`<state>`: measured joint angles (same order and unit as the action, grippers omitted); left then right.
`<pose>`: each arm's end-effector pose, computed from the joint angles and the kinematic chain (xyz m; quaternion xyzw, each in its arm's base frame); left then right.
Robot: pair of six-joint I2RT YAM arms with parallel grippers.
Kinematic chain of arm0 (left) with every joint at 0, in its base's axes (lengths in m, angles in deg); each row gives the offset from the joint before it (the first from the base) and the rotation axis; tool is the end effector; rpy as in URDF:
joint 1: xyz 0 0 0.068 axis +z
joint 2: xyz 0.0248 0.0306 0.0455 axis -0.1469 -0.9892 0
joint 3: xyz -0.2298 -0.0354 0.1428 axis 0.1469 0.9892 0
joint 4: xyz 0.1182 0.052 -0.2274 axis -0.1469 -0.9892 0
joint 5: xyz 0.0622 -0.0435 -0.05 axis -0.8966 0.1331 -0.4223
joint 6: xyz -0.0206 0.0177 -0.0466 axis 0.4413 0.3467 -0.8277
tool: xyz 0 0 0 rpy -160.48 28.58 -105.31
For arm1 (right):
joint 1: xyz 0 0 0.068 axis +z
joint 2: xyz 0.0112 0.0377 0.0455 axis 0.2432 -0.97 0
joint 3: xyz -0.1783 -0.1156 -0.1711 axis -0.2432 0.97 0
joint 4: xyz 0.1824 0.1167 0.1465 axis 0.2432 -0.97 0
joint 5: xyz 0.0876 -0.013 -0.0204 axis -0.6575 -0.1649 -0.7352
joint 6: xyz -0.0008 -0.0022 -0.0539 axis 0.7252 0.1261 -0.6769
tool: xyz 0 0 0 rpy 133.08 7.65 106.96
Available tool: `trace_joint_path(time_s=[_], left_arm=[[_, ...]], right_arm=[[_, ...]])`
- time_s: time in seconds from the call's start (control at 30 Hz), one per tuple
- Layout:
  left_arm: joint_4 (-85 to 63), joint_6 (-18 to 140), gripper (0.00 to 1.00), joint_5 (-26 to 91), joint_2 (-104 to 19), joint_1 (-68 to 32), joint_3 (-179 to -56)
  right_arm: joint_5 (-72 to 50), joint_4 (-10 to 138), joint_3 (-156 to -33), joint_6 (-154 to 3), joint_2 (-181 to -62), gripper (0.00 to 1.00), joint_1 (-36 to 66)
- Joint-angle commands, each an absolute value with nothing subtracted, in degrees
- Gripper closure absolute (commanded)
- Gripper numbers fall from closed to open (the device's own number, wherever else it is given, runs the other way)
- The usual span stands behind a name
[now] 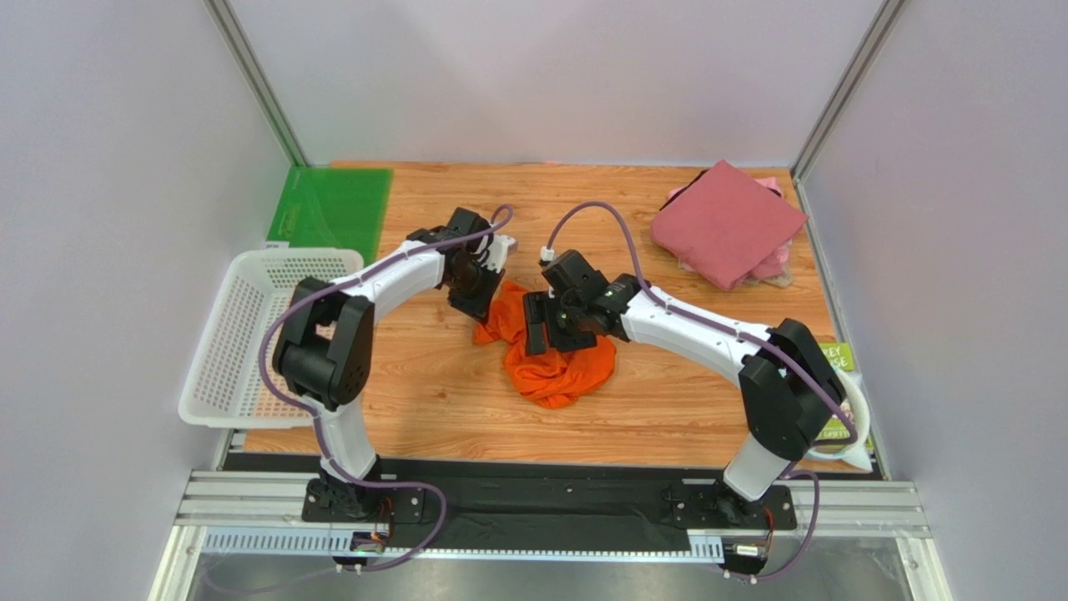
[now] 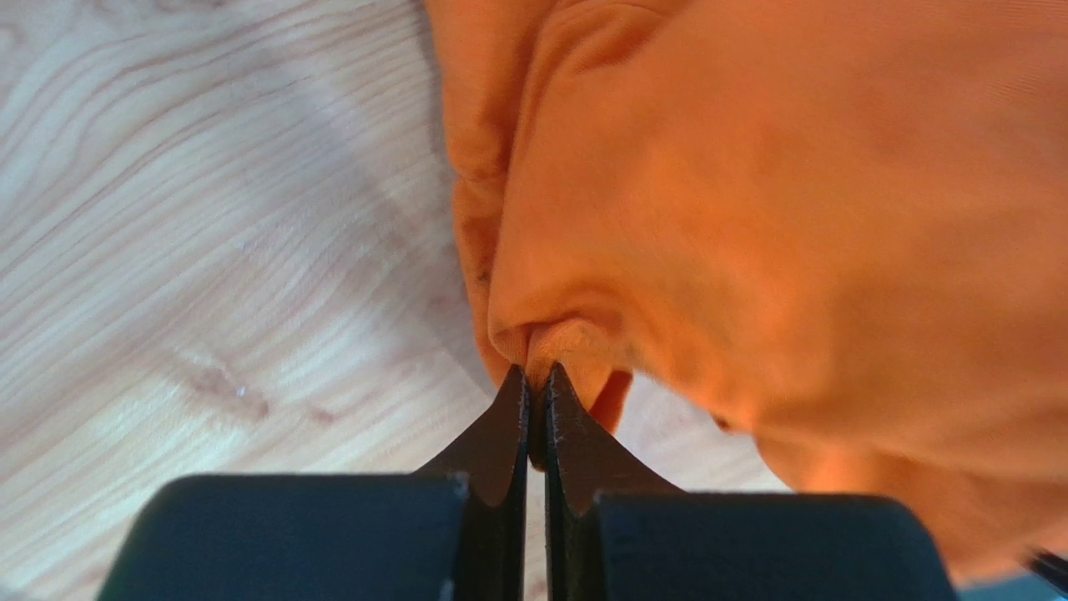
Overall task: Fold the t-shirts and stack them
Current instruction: Flatten the tshirt out
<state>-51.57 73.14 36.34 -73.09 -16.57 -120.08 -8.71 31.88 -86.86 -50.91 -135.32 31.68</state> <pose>0.3328 -0.1636 0.1903 0.2340 0.9504 -0.1403 0.1496 0.2378 0.2491 0.2259 -0.1322 0.9541 0.2021 0.1773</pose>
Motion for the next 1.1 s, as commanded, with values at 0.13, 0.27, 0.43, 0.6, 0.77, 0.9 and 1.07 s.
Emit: trace_joint_path(time_s=[0.13, 0.27, 0.43, 0.6, 0.77, 0.9, 1.07], left_arm=[[-59.7, 73.4, 1.00, 42.8, -55.1, -16.6, -134.4], [-64.9, 74.6, 1.00, 44.0, -50.9, -16.7, -147.5], [-70.8, 76.5, 1.00, 43.9, -50.1, -17.3, -155.0], [-72.0, 77.7, 1.00, 43.5, -48.5, -18.4, -154.6], [-74.2, 79.0, 1.00, 41.6, -47.4, -21.8, -157.8], [-76.2, 79.5, 1.00, 39.9, -47.5, -22.4, -161.6], [-80.7, 81.3, 1.00, 36.2, -50.0, -22.4, -172.2]], right_arm=[[-6.7, 26.2, -98.8, -55.8, -130.3, 0.27, 33.0], [-5.2, 24.7, -101.4, -56.8, -124.0, 0.26, 33.6], [-4.2, 25.1, -101.7, -58.0, -119.2, 0.27, 37.1], [0.6, 26.9, -100.7, -61.1, -118.7, 0.27, 41.3], [5.7, 28.8, -102.1, -63.9, -122.5, 0.27, 44.3], [7.6, 28.9, -103.2, -63.5, -126.6, 0.28, 45.3], [10.5, 30.7, -100.2, -61.7, -126.9, 0.29, 48.2]])
